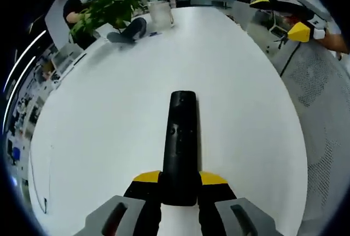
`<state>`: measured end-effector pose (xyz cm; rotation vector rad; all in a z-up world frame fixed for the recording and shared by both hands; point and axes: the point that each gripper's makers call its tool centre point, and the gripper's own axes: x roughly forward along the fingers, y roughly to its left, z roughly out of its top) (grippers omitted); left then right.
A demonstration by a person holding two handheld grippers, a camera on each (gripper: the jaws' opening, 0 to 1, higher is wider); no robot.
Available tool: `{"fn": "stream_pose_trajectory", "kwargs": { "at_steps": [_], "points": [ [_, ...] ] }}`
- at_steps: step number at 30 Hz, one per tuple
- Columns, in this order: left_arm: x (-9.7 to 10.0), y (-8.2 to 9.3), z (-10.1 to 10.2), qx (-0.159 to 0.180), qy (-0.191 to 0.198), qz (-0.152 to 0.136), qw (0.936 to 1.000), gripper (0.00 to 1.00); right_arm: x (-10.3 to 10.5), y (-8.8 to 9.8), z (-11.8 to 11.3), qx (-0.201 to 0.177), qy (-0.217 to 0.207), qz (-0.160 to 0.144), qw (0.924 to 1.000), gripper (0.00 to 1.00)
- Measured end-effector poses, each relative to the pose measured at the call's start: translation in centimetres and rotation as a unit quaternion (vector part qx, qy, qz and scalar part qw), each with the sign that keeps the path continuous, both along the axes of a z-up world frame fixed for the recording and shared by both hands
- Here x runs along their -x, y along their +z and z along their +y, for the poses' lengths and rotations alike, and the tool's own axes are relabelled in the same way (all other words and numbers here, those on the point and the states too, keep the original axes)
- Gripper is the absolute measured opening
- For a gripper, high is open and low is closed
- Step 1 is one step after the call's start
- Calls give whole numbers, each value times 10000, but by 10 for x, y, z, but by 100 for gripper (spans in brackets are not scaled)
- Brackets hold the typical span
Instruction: Press the specified remote control buttons in sequence, fully releasing each button before pressing the next.
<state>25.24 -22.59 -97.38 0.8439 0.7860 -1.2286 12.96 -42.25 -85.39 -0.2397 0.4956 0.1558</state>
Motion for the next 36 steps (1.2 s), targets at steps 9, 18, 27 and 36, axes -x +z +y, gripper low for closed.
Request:
{"fn": "stream_pose_trajectory", "kwargs": {
  "at_steps": [9,18,27,36],
  "points": [
    [-17,0,3,-281,-208,-129,9993,23,0,0,-1,-9,-13,0,10000,72],
    [-44,1,12,-581,-294,-309,9974,23,0,-3,-1,49,-10,59,10000,72],
    [-68,1,17,-782,-227,-426,9958,23,0,-5,0,80,4,120,9999,71],
    [-93,4,15,-796,-42,-484,9956,23,1,-7,-2,112,-36,164,9998,70]
  ]
}}
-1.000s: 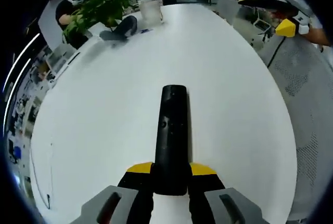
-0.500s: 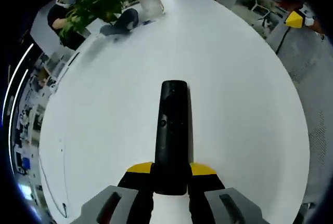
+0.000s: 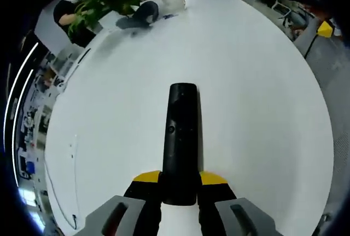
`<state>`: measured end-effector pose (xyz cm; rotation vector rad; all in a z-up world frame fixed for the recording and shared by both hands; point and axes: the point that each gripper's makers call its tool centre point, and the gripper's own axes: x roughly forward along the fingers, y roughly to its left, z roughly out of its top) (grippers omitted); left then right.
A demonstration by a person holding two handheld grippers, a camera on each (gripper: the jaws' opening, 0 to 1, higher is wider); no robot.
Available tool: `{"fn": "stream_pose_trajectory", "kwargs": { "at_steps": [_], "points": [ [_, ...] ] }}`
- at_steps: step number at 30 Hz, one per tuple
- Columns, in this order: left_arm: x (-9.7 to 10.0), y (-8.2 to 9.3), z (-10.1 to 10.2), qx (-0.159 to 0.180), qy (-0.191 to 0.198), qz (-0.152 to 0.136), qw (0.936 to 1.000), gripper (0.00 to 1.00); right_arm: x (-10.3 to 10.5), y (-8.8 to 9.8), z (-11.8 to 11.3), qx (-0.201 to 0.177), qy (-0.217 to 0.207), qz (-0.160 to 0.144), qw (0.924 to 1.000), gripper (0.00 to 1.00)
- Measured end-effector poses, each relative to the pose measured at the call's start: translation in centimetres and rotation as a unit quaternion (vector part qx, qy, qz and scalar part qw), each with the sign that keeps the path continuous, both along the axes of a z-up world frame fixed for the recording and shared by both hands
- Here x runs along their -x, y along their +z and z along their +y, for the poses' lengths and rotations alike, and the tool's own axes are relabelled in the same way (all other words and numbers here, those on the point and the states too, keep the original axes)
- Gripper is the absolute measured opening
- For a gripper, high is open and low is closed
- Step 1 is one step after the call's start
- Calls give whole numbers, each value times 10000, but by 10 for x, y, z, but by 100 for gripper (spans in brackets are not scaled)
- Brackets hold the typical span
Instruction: Press the specified remote control buttons in sequence, fully releasing each button before pressing the next.
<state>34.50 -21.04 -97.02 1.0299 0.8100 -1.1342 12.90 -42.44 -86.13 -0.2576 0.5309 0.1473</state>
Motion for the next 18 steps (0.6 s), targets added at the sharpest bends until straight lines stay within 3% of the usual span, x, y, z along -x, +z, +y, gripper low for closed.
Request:
{"fn": "stream_pose_trajectory", "kwargs": {
  "at_steps": [18],
  "points": [
    [-50,1,0,-133,261,-145,9995,23,1,-7,-1,59,-21,121,9999,69]
  ]
}}
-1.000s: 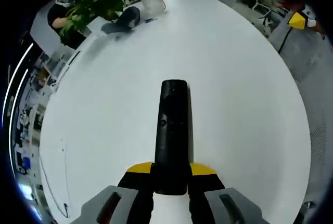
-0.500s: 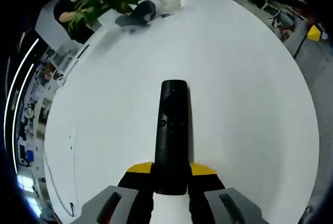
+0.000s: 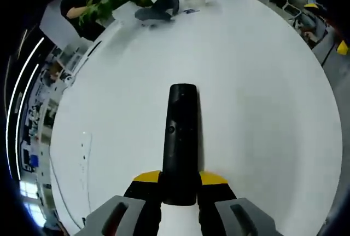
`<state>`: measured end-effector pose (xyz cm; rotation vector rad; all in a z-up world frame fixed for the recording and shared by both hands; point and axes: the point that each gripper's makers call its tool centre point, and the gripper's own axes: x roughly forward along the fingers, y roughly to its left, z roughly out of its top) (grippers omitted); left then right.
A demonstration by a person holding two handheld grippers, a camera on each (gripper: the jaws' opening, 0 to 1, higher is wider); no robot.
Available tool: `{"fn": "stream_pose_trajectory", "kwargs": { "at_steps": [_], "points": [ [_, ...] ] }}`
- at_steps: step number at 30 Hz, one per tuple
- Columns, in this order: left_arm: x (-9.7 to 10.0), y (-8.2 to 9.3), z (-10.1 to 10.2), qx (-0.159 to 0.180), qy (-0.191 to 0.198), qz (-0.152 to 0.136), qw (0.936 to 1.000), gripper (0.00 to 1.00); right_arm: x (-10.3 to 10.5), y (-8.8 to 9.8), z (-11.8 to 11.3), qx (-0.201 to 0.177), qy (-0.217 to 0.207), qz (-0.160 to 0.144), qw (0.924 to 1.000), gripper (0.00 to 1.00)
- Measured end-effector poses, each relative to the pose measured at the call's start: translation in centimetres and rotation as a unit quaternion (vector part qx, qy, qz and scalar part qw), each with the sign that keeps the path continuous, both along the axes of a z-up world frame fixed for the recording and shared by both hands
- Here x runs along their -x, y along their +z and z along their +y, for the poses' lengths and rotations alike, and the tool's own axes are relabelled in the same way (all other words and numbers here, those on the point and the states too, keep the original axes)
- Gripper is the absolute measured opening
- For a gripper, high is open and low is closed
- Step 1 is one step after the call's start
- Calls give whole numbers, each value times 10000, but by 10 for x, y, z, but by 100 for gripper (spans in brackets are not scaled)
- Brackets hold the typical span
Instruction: Press the specified remote control buttons in sequence, fully releasing each button before pressing the next.
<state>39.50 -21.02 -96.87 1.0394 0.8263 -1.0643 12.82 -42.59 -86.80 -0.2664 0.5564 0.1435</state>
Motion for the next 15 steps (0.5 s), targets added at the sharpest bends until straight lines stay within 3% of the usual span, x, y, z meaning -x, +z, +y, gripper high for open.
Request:
{"fn": "stream_pose_trajectory", "kwargs": {
  "at_steps": [11,15],
  "points": [
    [-2,-3,-2,187,62,137,9997,24,0,-2,0,14,13,33,10000,70],
    [-3,-2,-2,220,-84,-32,9997,28,0,-1,1,-1,22,23,10000,70]
  ]
}}
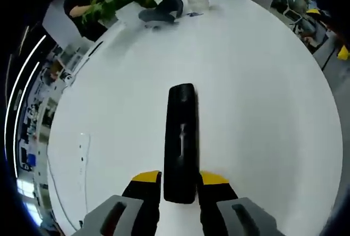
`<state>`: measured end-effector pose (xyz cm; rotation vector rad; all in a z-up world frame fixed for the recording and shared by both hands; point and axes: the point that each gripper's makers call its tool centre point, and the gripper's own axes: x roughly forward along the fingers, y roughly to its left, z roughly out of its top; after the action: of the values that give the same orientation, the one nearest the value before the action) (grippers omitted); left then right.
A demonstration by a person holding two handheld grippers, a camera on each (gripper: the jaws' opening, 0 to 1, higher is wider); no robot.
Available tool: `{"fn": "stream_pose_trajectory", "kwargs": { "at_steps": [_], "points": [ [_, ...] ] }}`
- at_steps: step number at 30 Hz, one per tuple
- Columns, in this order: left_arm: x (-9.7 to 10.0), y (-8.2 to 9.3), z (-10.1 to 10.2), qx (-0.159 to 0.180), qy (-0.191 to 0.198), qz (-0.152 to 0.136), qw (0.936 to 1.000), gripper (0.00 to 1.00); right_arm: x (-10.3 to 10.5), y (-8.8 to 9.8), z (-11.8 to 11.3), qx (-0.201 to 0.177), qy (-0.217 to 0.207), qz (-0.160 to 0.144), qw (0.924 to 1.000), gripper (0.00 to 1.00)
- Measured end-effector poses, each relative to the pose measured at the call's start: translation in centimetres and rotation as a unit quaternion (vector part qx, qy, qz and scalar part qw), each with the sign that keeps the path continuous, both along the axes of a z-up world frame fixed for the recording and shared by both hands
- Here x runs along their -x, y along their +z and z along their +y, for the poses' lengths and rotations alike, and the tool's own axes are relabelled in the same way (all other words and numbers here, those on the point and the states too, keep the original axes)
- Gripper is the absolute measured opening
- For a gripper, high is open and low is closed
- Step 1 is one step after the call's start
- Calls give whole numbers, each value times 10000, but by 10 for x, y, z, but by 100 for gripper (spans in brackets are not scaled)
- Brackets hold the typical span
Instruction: Press the specified remote control buttons in sequence, fully releasing each button before pressing the next.
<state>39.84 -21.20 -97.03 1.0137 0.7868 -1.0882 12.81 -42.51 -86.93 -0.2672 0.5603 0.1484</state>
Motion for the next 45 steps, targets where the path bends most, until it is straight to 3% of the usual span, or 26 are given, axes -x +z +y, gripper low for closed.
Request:
{"fn": "stream_pose_trajectory", "kwargs": {
  "at_steps": [3,5,8,10,14,17,19,21,28,30,32,36,37,38,40,45],
  "points": [
    [-3,2,0,-9,118,-89,9999,32,0,-1,1,-19,32,21,10000,71],
    [-13,5,5,57,575,-233,9981,41,0,0,2,-25,46,2,10000,71],
    [-25,9,18,116,1541,-346,9874,61,0,0,1,-46,28,-10,10000,72],
    [-25,8,18,225,1607,-248,9864,63,0,1,2,-37,35,-22,10000,72],
    [-24,10,26,329,2116,-280,9764,72,-1,1,2,-51,55,-42,10000,72],
    [-27,13,36,427,2635,-395,9629,84,-1,2,3,-52,70,-49,10000,73],
    [-26,13,47,481,3213,-332,9452,92,-1,2,3,-71,80,-51,9999,73],
    [-27,11,53,658,3456,-277,9356,99,-1,2,3,-59,66,-64,9999,74],
    [-17,0,61,1258,4168,139,9001,100,-2,4,1,-49,28,-146,9999,81],
    [-13,-4,65,1402,4454,262,8839,100,-2,4,0,-23,1,-136,9999,83],
    [-11,-5,66,1597,4613,278,8723,100,-3,6,-1,-14,-30,-213,9998,86],
    [-8,-9,69,1865,4785,286,8576,100,-5,10,-5,-61,-149,-319,9994,95],
    [-4,-11,68,1939,4883,412,8499,100,-5,10,-6,-68,-163,-326,9993,99],
    [-4,-9,70,1914,4794,277,8560,100,-6,10,-6,-94,-175,-337,9992,99],
    [-5,-7,69,2015,4757,220,8559,100,-4,3,-2,-228,-126,-136,9996,98],
    [-5,8,68,2469,4823,164,8403,100,-5,6,-1,-199,-96,-220,9995,99]
  ]
}}
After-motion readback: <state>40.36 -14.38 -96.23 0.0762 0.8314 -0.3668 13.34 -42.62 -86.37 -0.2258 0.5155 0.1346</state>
